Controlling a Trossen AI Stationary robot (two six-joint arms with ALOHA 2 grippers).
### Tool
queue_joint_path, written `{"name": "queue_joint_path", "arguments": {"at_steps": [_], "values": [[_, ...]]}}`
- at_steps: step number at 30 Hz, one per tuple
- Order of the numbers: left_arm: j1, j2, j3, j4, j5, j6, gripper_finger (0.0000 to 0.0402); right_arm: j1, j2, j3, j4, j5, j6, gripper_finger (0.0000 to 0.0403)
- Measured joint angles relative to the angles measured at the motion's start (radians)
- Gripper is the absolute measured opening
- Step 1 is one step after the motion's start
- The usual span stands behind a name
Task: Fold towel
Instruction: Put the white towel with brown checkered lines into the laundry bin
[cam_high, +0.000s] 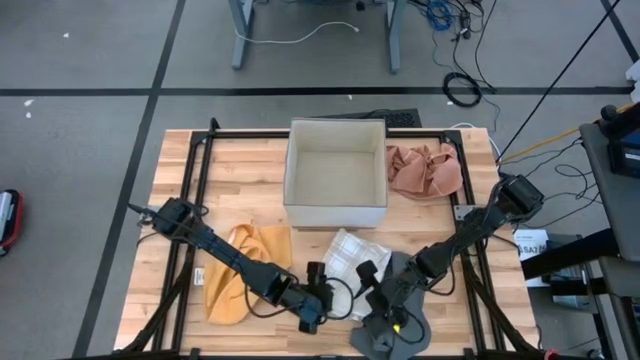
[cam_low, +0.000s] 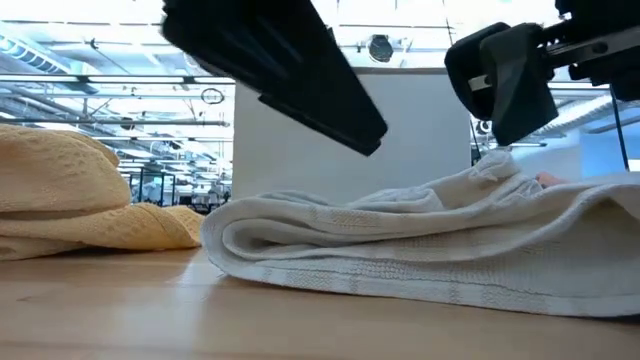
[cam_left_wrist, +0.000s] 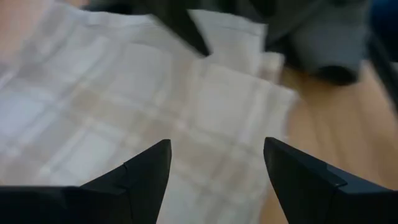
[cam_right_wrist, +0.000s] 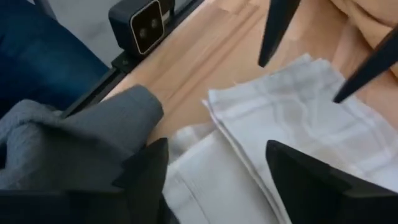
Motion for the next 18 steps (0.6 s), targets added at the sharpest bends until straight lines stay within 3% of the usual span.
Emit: {"name": "queue_joint_path", "arguments": {"at_steps": [4, 9, 18], "values": [[-0.014, -0.001, 0.000, 0.009, 0.089, 0.000, 0.0264, 0.000, 0.052, 0.000, 0.059, -0.008, -0.003, 0.0290], [-0.022, 0.012, 0.000, 0.008, 0.093, 0.050, 0.0264, -0.002, 0.125, 0.000, 0.095, -0.032, -0.008, 0.0293], [0.000, 0.078, 0.000, 0.010, 0.089, 0.106, 0.0264, -0.006, 0.182, 0.002, 0.093, 0.123, -0.021, 0.0261]]}}
